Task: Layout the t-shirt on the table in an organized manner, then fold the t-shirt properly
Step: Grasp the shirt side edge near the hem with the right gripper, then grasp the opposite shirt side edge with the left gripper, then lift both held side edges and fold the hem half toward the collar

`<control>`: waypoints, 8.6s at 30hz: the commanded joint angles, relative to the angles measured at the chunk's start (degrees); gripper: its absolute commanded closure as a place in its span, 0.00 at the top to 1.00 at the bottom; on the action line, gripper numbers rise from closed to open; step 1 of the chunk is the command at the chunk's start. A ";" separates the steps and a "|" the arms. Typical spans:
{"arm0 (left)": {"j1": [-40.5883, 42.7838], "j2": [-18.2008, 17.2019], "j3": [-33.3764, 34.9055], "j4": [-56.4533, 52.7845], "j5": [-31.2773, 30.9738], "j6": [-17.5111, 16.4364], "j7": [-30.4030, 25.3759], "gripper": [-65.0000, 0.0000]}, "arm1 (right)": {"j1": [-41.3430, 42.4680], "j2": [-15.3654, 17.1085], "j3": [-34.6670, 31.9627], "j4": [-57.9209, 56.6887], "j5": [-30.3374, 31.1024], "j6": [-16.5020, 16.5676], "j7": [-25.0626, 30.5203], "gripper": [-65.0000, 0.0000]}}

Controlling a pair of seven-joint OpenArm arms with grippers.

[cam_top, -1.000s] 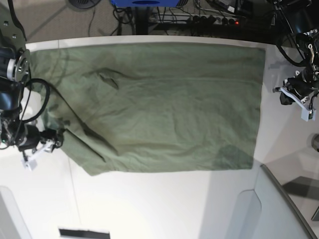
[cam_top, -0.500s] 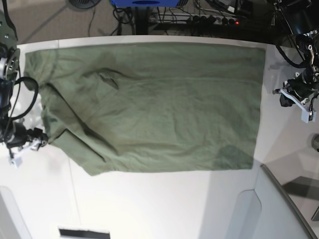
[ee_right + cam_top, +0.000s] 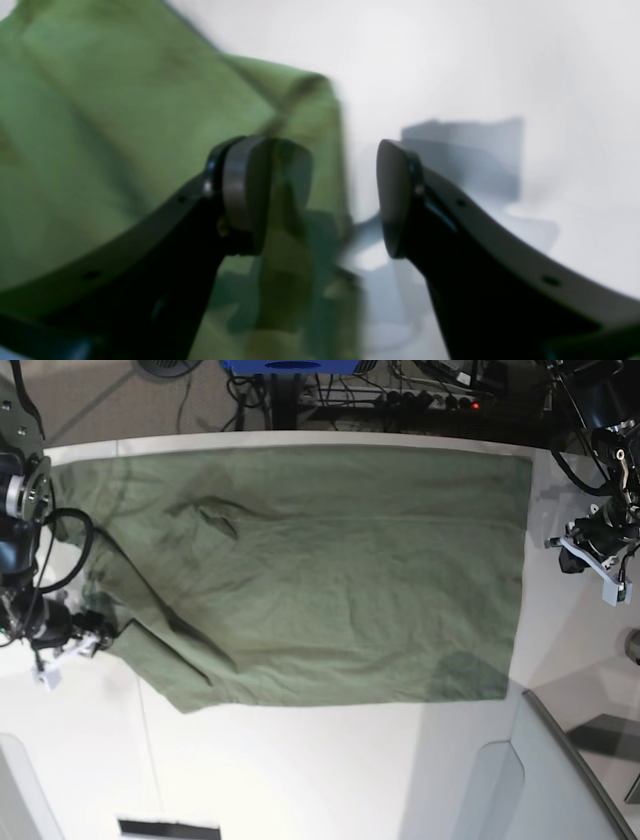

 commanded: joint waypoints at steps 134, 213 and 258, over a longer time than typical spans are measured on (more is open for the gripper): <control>-23.57 3.56 13.11 -29.65 -0.55 7.35 -10.87 0.31 | 1.27 1.17 -0.02 0.89 0.23 0.44 1.65 0.00; -24.89 1.54 18.04 -4.94 -1.17 7.53 -1.64 0.00 | 0.92 3.45 -17.69 5.29 0.14 0.09 25.12 0.00; -8.28 0.31 18.21 9.30 -1.26 7.26 7.33 0.00 | -4.00 3.45 -9.95 6.25 0.49 4.93 15.19 0.00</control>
